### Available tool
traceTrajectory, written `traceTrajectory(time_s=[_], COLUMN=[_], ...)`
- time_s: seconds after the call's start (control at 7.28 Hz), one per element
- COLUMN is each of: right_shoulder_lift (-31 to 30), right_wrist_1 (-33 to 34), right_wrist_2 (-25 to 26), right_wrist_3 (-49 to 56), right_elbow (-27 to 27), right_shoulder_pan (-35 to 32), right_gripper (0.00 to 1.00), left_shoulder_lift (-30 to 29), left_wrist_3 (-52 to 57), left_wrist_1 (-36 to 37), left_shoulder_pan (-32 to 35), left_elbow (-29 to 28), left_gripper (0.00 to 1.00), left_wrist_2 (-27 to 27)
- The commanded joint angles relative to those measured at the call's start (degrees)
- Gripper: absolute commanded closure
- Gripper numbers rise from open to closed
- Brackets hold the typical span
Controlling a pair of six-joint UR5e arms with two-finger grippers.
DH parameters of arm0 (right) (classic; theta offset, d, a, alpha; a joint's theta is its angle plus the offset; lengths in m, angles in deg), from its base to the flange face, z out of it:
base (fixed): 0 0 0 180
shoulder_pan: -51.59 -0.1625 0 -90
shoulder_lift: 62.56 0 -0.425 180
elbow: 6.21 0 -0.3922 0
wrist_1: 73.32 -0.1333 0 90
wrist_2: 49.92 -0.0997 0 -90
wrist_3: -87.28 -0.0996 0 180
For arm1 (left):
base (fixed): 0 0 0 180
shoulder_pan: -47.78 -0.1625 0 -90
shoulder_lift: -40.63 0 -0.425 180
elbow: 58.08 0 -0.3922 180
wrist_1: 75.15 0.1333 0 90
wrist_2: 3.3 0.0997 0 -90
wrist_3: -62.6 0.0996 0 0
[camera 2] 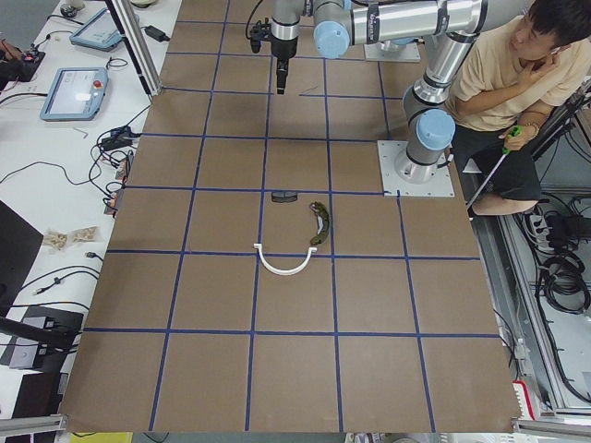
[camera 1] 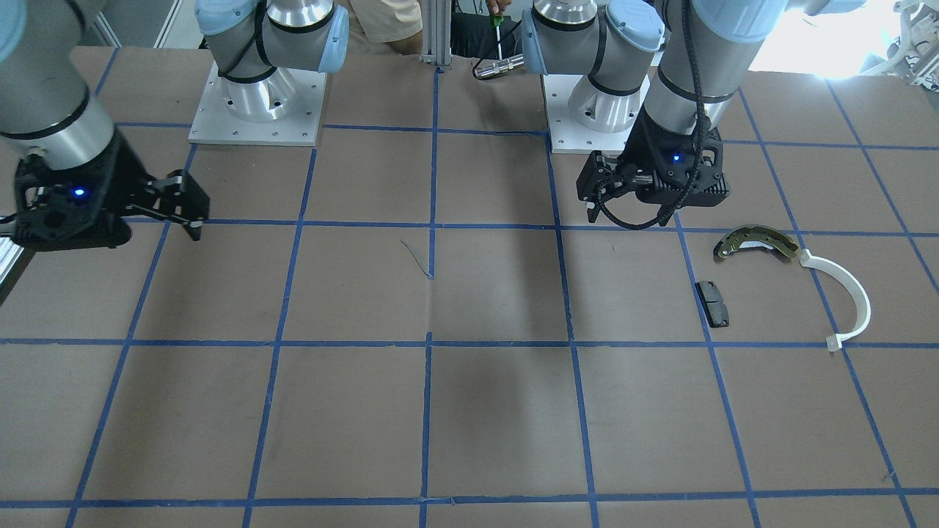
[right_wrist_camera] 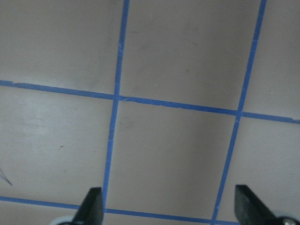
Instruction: Place bearing gear from tray to pile
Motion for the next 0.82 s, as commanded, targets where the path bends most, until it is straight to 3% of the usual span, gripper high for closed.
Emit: traceTrajectory(time_s=[0.0, 0.27, 0.41, 0.55, 0.69], right_shoulder_lift=[2.84, 7.32, 10.82, 15.12, 18.64], right_wrist_1=[5.56, 16.64, 20.42, 26.37, 28.26], right_wrist_2=[2.48, 4.53, 4.35, 4.35, 4.52], right_wrist_3=[17.95, 35.01, 39.61, 44.0, 46.48], right_elbow=[-2.23, -4.17, -4.44, -4.71, -4.71], right_shoulder_pan=[11.45, 22.25, 28.14, 31.94, 33.72], right_gripper=[0.0, 0.0, 0.0, 0.0, 0.0], left_shoulder_lift=[1.09, 0.92, 0.91, 1.09, 0.91], left_wrist_3=[0.21, 0.47, 0.47, 0.47, 0.47], left_wrist_1=[-0.54, -0.9, -0.9, -0.9, -0.99], left_shoulder_pan=[0.06, -0.12, -0.12, -0.12, -0.12], left_elbow=[0.57, 0.57, 0.57, 0.57, 0.57], left_gripper=[0.0, 0.0, 0.0, 0.0, 0.0], left_wrist_2=[0.39, 0.3, 0.39, 0.65, 0.74])
